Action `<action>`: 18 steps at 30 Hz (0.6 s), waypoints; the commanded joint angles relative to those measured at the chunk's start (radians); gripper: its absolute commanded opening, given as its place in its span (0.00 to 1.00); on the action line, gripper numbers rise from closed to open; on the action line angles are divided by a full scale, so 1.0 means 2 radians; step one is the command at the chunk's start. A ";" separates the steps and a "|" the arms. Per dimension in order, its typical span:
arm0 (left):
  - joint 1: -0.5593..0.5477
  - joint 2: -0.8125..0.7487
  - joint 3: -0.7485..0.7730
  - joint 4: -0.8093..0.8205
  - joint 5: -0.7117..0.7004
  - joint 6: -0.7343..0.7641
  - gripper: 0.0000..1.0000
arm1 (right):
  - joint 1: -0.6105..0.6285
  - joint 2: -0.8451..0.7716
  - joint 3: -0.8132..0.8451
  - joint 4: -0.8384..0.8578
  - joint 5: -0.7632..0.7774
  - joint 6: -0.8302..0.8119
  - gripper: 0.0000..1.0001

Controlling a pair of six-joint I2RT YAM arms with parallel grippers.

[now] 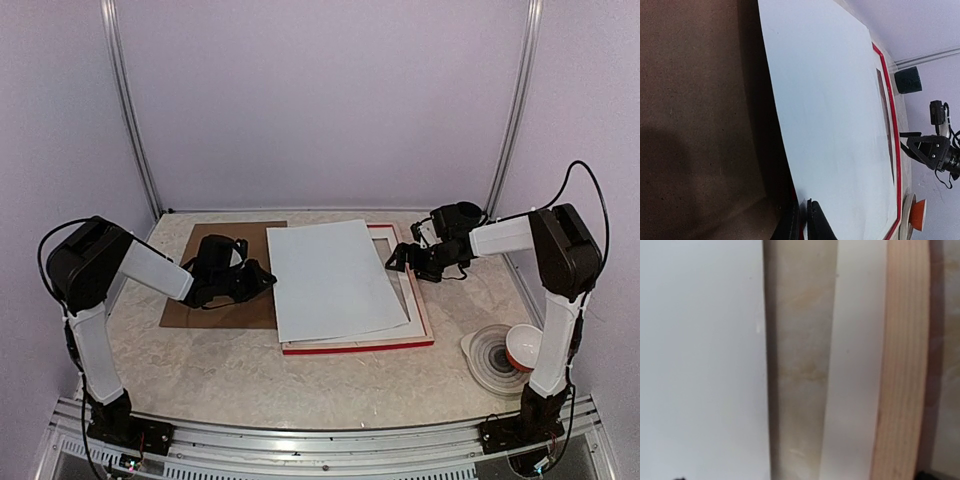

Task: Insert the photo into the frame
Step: Place the photo on the mat board.

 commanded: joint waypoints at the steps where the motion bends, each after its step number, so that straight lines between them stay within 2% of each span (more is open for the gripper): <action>1: 0.008 -0.009 0.000 0.024 0.041 -0.008 0.05 | 0.010 0.004 0.012 -0.009 -0.015 -0.005 0.99; 5: 0.010 0.000 0.010 0.027 0.064 -0.013 0.00 | 0.010 0.005 0.014 -0.010 -0.016 -0.006 0.99; 18: 0.020 0.024 0.042 0.027 0.121 -0.018 0.00 | 0.010 0.008 0.025 -0.025 -0.009 -0.014 0.99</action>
